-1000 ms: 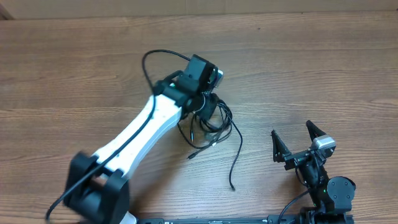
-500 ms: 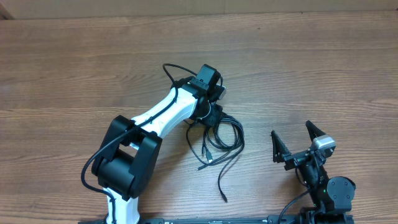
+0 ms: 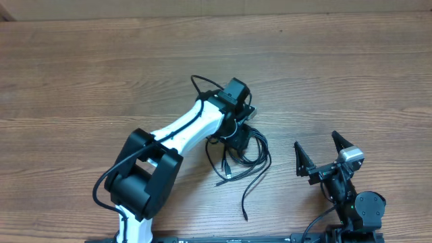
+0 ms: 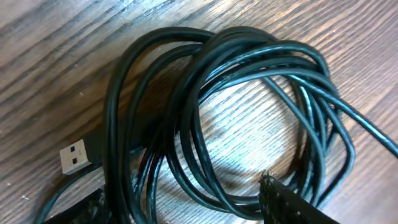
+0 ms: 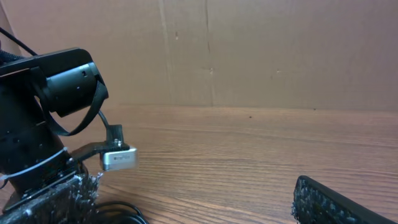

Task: Untangle cables
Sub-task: 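Grasp the cable bundle with the left gripper and lift it, then raise the held bundle and bring the right gripper toward it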

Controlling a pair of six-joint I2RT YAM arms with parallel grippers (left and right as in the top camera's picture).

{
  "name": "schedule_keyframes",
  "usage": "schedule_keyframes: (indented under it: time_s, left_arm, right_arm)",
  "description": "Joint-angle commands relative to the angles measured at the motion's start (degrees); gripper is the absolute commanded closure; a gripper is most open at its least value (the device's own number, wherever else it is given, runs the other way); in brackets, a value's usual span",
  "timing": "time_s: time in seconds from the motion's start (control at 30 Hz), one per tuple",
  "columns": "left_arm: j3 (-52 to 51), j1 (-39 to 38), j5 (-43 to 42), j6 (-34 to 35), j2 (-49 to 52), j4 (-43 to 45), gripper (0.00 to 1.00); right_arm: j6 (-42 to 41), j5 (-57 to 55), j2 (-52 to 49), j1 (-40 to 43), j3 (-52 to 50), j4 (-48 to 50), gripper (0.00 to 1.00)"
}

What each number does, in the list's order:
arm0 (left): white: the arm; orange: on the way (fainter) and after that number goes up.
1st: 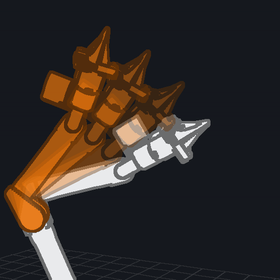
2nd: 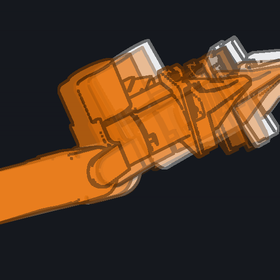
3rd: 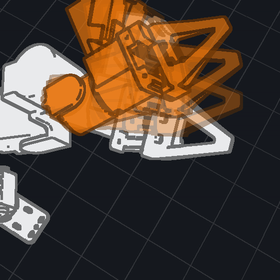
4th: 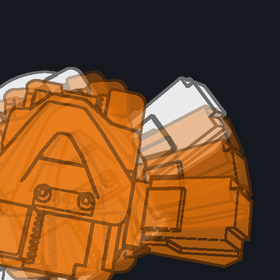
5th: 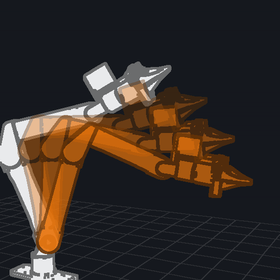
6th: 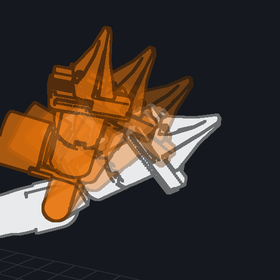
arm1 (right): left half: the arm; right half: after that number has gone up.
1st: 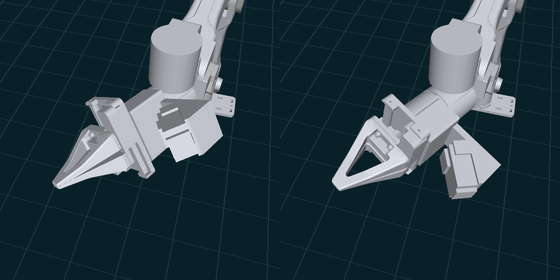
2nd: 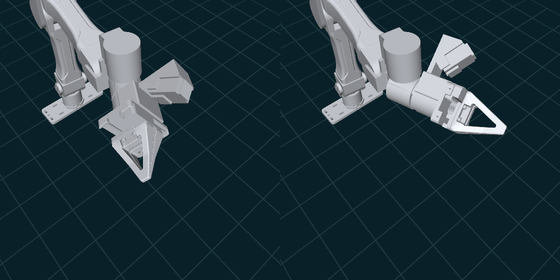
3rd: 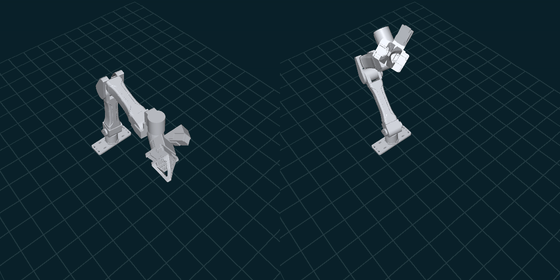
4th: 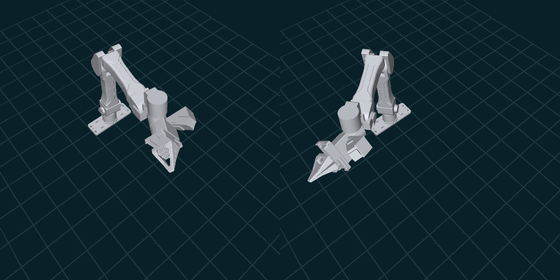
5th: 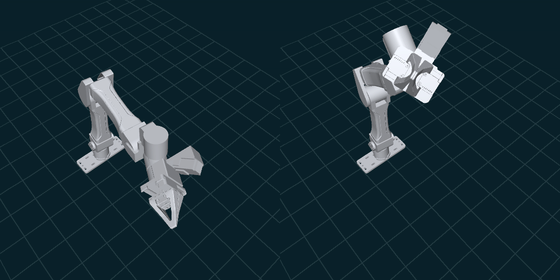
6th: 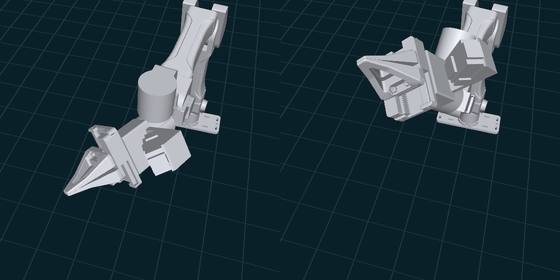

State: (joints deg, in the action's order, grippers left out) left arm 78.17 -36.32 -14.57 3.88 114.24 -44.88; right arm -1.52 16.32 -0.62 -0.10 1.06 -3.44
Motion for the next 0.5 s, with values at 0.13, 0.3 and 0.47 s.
schedule_keyframes:
  time_s: [0.13,0.3,0.47]
  left_arm:
    - [0.96,-0.48,4.96,-1.11,0.81,0.13,0.72]
    - [0.28,-0.48,6.19,-1.11,0.87,0.55,0.69]
    - [0.33,-1.81,3.98,-1.84,0.87,0.39,0.54]
  right_arm:
    - [-0.17,0.33,0.46,-0.22,-0.59,0.11,0.00]
    - [-0.17,0.33,0.46,-0.22,-0.59,0.11,0.00]
    - [-0.17,0.33,0.46,-0.22,-0.59,0.11,0.00]
